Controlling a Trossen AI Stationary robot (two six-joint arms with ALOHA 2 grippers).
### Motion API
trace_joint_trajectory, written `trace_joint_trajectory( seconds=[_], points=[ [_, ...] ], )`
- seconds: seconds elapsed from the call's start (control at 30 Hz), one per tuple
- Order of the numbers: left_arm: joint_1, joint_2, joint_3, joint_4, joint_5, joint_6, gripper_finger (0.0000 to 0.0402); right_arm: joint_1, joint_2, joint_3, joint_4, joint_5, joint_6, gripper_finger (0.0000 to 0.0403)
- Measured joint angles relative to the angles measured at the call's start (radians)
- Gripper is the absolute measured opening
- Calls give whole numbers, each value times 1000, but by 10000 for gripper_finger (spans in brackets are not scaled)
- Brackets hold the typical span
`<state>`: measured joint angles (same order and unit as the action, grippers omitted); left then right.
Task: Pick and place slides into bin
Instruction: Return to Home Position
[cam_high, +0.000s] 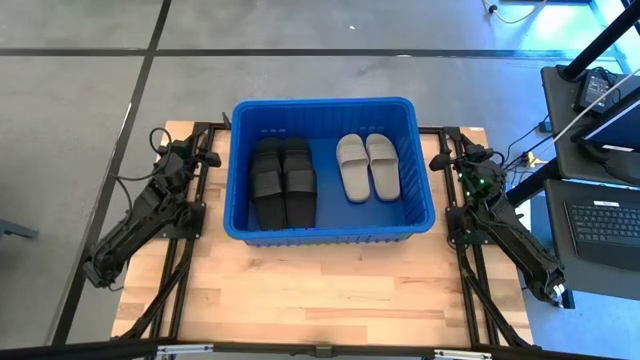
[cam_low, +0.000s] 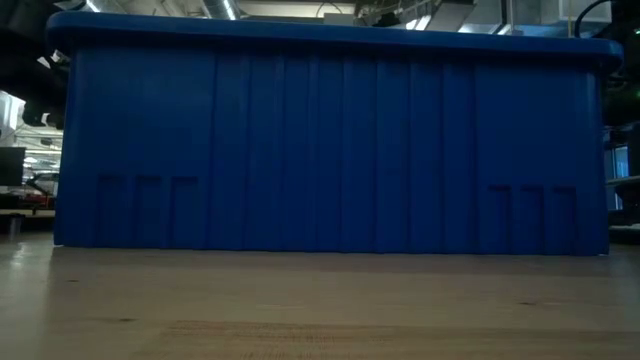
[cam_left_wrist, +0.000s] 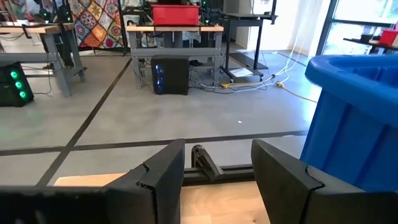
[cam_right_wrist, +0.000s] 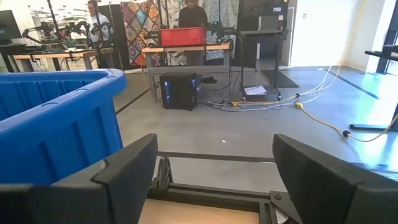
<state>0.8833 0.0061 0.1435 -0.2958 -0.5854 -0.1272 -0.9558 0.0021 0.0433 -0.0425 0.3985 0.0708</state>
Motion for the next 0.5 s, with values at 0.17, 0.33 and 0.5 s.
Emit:
trace_joint_trajectory(
  seconds=[0.17,0.33,0.5],
  points=[
    [0,-1,-42,-1,0,0,181,0,0,0,0,0,0,320],
    [-1,-3,-44,9,0,2,181,0,0,0,0,0,0,320],
    [-1,-3,-44,9,-5,2,181,0,0,0,0,0,0,320]
  ],
)
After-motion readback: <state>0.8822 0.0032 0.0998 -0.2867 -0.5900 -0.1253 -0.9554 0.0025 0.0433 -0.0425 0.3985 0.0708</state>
